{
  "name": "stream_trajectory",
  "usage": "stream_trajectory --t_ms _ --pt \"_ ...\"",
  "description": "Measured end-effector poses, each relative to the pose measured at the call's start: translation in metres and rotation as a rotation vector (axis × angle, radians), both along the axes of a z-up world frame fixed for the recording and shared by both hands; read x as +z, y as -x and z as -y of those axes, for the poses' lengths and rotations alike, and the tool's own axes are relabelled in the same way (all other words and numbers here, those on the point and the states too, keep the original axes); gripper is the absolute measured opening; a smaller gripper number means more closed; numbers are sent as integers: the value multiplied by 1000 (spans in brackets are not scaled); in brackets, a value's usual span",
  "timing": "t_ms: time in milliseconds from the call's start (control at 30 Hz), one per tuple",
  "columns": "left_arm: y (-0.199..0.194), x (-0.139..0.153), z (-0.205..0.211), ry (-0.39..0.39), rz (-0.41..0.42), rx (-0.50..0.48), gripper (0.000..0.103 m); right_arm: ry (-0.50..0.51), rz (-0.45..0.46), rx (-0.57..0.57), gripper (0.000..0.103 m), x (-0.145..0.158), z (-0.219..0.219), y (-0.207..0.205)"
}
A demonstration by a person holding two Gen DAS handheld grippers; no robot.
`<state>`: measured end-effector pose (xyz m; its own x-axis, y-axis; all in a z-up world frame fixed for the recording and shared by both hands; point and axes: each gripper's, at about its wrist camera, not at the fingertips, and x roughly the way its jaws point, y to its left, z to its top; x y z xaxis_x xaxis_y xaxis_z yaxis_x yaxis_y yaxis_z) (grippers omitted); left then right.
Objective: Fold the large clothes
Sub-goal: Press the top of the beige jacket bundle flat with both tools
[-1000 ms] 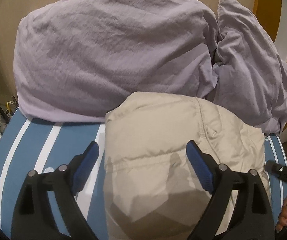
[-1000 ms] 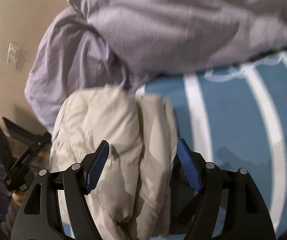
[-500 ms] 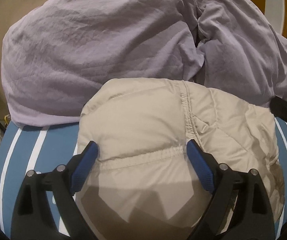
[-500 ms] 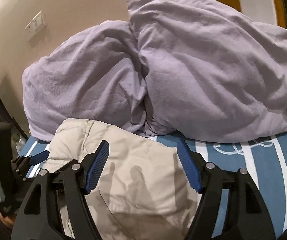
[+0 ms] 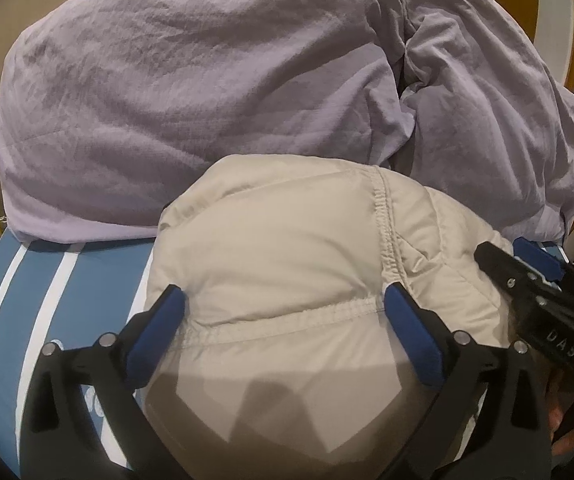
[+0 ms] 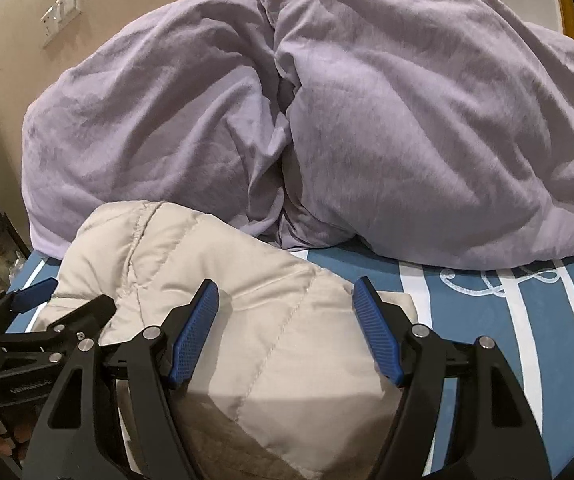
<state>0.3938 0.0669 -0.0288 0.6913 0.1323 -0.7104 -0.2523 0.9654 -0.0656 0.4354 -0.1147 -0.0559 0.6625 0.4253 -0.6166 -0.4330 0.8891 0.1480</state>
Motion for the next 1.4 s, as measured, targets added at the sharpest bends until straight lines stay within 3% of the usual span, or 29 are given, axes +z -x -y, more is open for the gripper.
stream_trajectory --t_ms 400,833,1167,1400 --pt "0 -7 4 -8 31 -11 101 -17 17 -33 73 -23 3 1" --pt "-1 -11 5 -18 42 -12 101 -34 13 -45 76 -28 5 0" --pt "-3 -7 7 -51 -4 -2 101 -7 -41 -42 82 -29 4 -6" --pt "43 9 4 2 -10 9 101 20 -47 -54 89 -10 23 31"
